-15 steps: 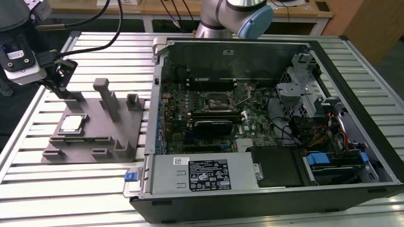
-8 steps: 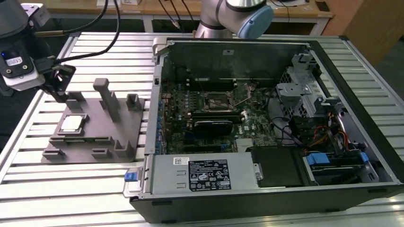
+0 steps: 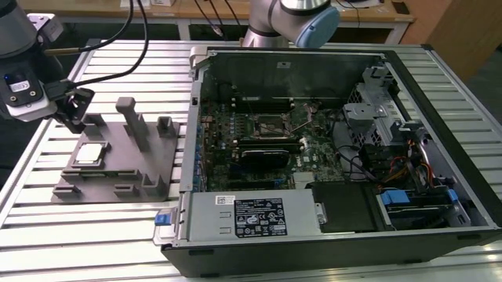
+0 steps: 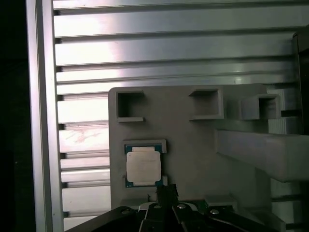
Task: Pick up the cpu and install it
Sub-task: 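Pick up the cpu and move it towards the insertion slot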
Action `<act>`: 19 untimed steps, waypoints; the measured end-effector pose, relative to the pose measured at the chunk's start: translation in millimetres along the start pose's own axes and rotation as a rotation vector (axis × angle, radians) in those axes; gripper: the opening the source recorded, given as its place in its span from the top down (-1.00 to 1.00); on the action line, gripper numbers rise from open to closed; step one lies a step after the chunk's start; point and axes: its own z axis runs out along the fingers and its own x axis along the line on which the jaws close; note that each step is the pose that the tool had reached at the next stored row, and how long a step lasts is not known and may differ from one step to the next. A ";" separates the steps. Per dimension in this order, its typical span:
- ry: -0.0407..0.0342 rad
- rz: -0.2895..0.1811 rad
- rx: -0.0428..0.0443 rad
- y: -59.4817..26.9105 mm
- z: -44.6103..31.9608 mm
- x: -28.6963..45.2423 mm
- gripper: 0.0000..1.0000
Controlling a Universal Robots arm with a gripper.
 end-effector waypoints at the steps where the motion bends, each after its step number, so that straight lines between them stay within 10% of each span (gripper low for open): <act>1: 0.0001 0.000 0.0001 -0.4 1.8 0.5 0.79; 19: -0.0001 0.000 0.0000 -4.5 31.5 8.7 0.79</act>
